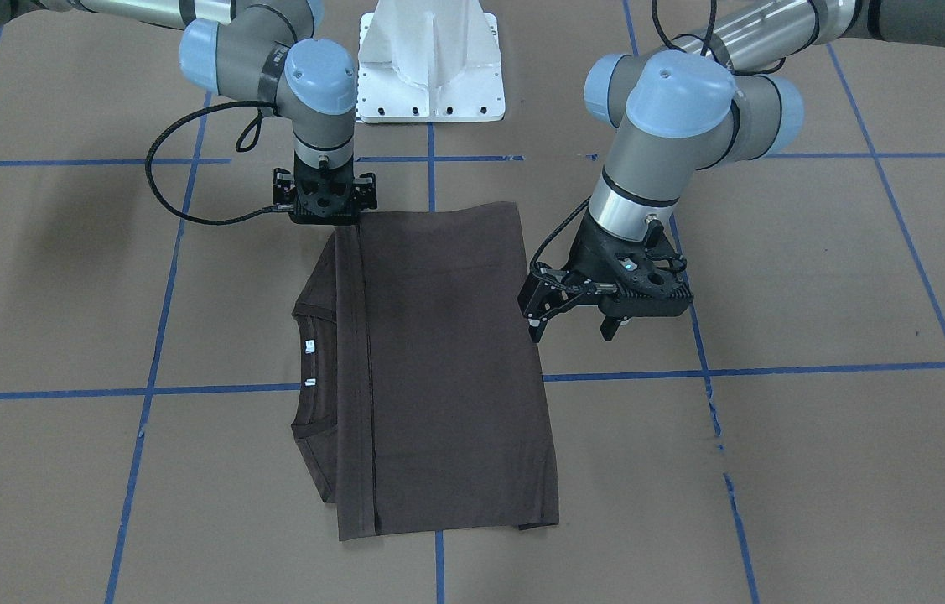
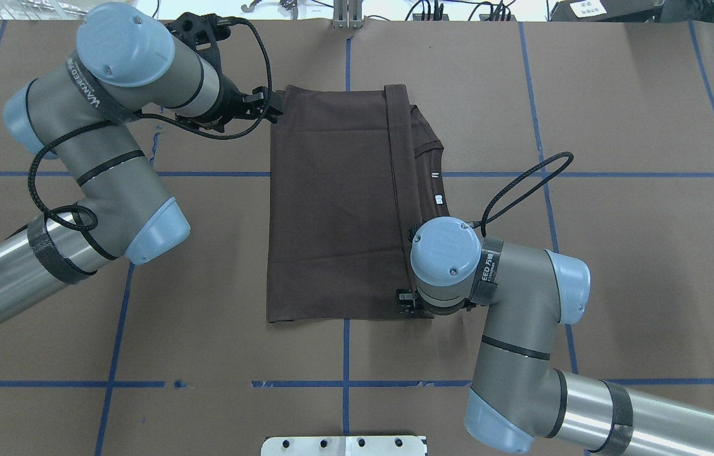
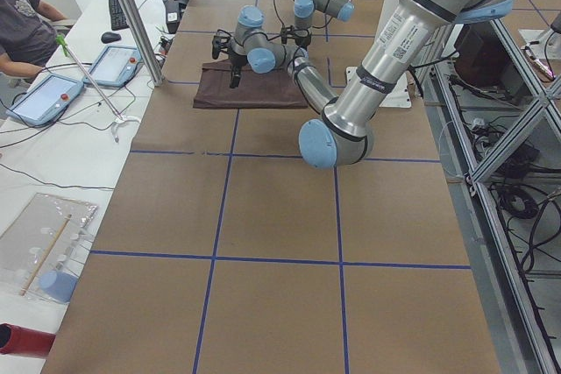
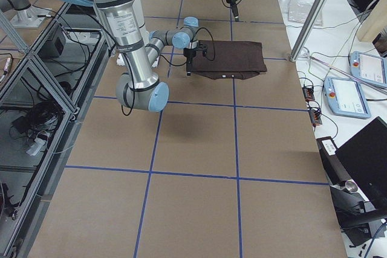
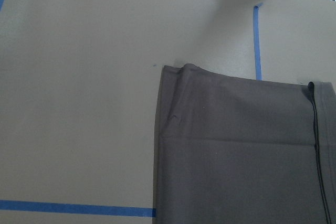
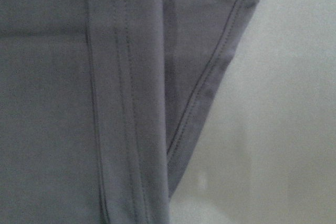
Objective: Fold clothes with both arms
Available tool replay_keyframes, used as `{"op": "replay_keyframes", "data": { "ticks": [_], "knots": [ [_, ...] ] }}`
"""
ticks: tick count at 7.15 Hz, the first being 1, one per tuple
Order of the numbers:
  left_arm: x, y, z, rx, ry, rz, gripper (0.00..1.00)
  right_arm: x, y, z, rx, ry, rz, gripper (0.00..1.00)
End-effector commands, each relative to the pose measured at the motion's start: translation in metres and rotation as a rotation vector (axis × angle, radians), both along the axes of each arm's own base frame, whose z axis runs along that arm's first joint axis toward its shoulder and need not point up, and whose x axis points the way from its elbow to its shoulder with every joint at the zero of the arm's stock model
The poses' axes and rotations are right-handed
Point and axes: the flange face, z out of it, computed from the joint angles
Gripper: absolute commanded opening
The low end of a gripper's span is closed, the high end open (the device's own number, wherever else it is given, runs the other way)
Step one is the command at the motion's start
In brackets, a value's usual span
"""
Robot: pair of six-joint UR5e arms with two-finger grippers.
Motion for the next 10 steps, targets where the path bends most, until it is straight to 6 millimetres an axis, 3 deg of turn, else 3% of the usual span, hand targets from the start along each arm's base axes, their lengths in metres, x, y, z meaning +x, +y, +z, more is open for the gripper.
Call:
{"op": "replay_keyframes", "data": {
  "ticks": [1, 4, 10],
  "knots": [
    [0.001, 0.001, -0.001, 0.002, 0.002, 0.002, 1.0, 0.005, -0.004, 0.006, -0.009, 0.025, 0.006, 1.0],
    [0.001, 0.001, -0.002, 0.002, 0.003, 0.001, 1.0, 0.021, -0.021, 0.007, 0.005, 0.041, 0.003, 1.0],
    [0.002, 0.001, -0.007, 0.007, 0.009, 0.002, 1.0, 0.046, -0.017, 0.034, -0.002, 0.067, 0.01, 1.0]
  ]
}}
